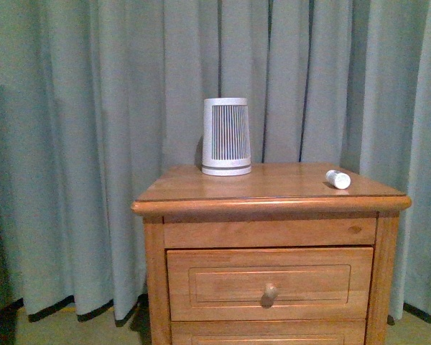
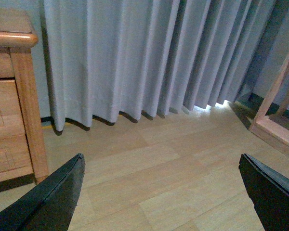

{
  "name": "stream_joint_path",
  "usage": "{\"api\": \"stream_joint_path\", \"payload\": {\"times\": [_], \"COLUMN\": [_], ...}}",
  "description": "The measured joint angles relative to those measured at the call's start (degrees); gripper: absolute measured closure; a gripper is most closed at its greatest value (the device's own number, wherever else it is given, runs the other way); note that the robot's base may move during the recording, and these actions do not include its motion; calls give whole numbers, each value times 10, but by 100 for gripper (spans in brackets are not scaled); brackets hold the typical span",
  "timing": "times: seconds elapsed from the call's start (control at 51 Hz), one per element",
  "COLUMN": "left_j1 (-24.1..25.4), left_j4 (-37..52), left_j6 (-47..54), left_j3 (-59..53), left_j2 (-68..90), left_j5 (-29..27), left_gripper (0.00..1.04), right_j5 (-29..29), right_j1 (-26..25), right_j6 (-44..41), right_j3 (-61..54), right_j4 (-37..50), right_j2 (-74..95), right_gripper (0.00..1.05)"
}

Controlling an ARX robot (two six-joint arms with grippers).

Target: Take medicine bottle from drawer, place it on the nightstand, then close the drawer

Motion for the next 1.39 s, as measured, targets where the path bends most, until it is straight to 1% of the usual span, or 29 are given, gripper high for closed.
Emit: {"api": "stream_joint_path", "payload": {"times": [0.02,0.039,0.059,0.098,0.137,0.176,0.235,0.274,0.294,0.333,0.353,0.392,0.411,0.451,0.47,0.509,0.94,0.96,1.019,1.058,1.156,1.195,1.234,1.391], "left_j1": [0,0,0,0,0,0,0,0,0,0,0,0,0,0,0,0,0,0,0,0,0,0,0,0], "left_j4": [0,0,0,0,0,0,0,0,0,0,0,0,0,0,0,0,0,0,0,0,0,0,0,0], "left_j6": [0,0,0,0,0,0,0,0,0,0,0,0,0,0,0,0,0,0,0,0,0,0,0,0], "left_j3": [0,0,0,0,0,0,0,0,0,0,0,0,0,0,0,0,0,0,0,0,0,0,0,0], "left_j2": [0,0,0,0,0,0,0,0,0,0,0,0,0,0,0,0,0,0,0,0,0,0,0,0], "left_j5": [0,0,0,0,0,0,0,0,0,0,0,0,0,0,0,0,0,0,0,0,0,0,0,0], "left_gripper": [7,7,7,7,7,7,7,7,7,7,7,7,7,7,7,7,7,7,7,7,7,7,7,7], "right_j5": [-57,-128,-143,-231,-309,-339,-347,-336,-330,-296,-271,-251,-250,-247,-244,-243,-241,-241,-241,-241,-241,-241,-241,-241], "right_j1": [-20,-44,-49,-69,-70,-66,-51,-40,-35,-14,8,35,46,56,57,59,60,60,60,60,60,61,60,60], "right_j6": [9,19,21,32,39,43,48,50,50,51,51,52,52,52,52,51,52,52,52,52,52,52,52,52], "right_j3": [0,0,0,0,0,0,0,0,0,0,0,0,0,0,0,0,0,0,0,0,0,0,0,0], "right_j4": [-2,-5,-6,-9,-13,-16,-20,-23,-24,-29,-31,-32,-32,-32,-32,-32,-32,-32,-32,-32,-32,-32,-32,-32], "right_j2": [-4,-8,-9,-17,-21,-23,-27,-30,-31,-35,-37,-38,-39,-40,-40,-40,-40,-40,-40,-40,-40,-40,-40,-40], "right_gripper": [13,17,18,25,32,37,47,57,61,68,72,78,82,90,96,103,101,96,86,75,58,53,42,16]}}
